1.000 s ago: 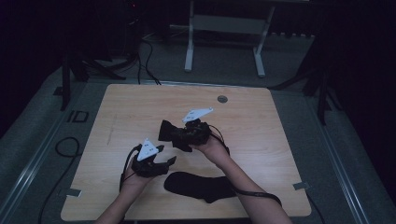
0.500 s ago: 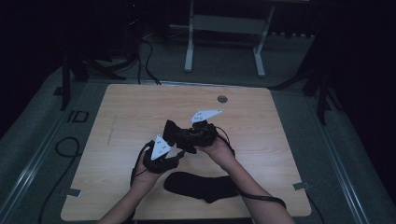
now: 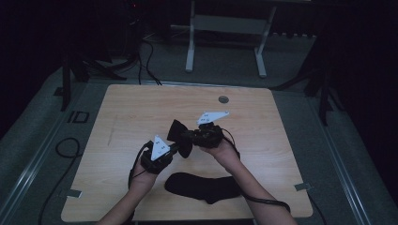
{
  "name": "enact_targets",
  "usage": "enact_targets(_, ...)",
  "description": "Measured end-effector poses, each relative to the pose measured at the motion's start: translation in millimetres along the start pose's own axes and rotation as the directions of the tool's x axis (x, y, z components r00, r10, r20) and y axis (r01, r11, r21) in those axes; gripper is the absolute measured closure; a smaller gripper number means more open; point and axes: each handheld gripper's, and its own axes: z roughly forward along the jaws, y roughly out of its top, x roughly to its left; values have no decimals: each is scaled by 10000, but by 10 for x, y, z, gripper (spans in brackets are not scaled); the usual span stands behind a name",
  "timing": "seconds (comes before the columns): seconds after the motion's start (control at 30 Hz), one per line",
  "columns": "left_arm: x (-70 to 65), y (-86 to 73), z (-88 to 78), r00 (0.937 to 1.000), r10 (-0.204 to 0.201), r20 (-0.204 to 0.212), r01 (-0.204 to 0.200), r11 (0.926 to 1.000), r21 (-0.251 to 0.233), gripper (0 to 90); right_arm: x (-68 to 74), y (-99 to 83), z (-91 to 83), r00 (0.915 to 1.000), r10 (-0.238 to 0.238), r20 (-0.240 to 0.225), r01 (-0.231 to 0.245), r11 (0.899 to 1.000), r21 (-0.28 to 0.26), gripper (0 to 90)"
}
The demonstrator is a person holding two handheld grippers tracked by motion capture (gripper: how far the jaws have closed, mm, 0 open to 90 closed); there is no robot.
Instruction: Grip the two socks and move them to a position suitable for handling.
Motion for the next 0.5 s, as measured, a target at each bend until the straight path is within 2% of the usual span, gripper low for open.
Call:
enact_targets(0.03, 10, -9, -6, 9999, 9, -122, -8, 10000, 77, 841, -12, -3, -18, 10000, 39, 19, -39, 10000, -34, 833)
enact_targets(0.1, 40, -38, -21, 9998, -95, -200, 97, 9999, 107, 841, -44, -5, -83, 9990, 121, 423, -111, 9996, -245, 834)
enact_targets(0.17, 40, -38, -21, 9998, -95, -200, 97, 9999, 107, 841, -68, -5, -118, 9989, 257, 390, -243, 9990, -371, 834)
enact_targets(0.2, 69, -70, -47, 9994, -179, -312, 181, 9998, 74, 840, -112, -2, -206, 9979, 410, 494, -376, 9970, -681, 841)
enact_targets(0.23, 72, -72, -55, 9991, -226, -365, 227, 9997, 10, 840, -124, -2, -231, 9981, 366, 495, -330, 9969, -716, 841)
enact_targets(0.43, 66, -66, -32, 9995, -196, -232, 199, 9997, 129, 838, -144, -51, -241, 9980, 478, 408, -451, 9969, -643, 840)
enact_targets(0.5, 56, -85, -7, 9995, -312, -54, 313, 9993, 223, 837, -116, -48, -241, 9981, 443, 431, -413, 9968, -689, 840)
